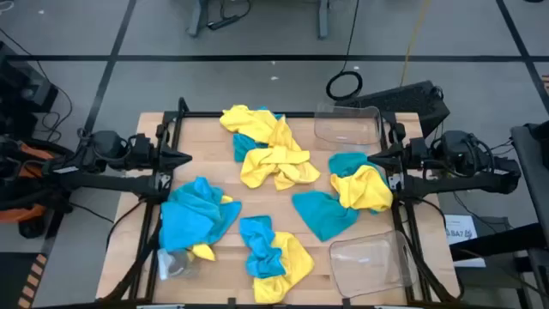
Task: Sort microfiber towel by color & place in baskets
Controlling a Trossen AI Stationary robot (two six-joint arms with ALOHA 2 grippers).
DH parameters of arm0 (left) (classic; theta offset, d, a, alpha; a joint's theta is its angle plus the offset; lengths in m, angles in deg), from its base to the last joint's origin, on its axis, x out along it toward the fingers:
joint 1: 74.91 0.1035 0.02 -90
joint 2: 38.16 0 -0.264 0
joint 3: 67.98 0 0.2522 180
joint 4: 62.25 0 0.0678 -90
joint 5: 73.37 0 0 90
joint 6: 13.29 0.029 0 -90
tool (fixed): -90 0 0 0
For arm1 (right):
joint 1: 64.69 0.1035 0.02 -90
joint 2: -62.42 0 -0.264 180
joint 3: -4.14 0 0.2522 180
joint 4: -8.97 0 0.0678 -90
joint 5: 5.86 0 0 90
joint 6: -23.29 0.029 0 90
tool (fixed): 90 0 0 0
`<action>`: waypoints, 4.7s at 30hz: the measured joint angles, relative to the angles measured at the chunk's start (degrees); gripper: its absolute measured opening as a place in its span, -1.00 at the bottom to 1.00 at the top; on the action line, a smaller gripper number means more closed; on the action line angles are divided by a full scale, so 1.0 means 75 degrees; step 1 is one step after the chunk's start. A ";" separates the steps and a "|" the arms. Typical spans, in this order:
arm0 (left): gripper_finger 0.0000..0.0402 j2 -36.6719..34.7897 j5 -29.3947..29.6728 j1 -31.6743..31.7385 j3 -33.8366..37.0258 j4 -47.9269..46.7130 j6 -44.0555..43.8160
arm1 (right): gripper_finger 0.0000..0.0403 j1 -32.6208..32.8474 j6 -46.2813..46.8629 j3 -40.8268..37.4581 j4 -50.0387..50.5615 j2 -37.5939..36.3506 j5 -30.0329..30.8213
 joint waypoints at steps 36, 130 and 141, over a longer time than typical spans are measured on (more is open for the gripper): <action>-0.90 0.0000 0.0002 0.0001 0.0000 0.0000 0.0000 | -0.97 0.0001 -0.0001 0.0000 0.0002 0.0000 0.0000; -0.90 0.0000 0.0003 0.0000 0.0000 0.0000 0.0000 | -0.97 0.0001 0.0000 0.0000 0.0002 0.0000 -0.0002; -0.90 0.0003 0.0002 0.0003 0.0000 0.0000 0.0000 | -0.97 0.0001 -0.0125 0.0003 -0.1202 0.0196 0.0004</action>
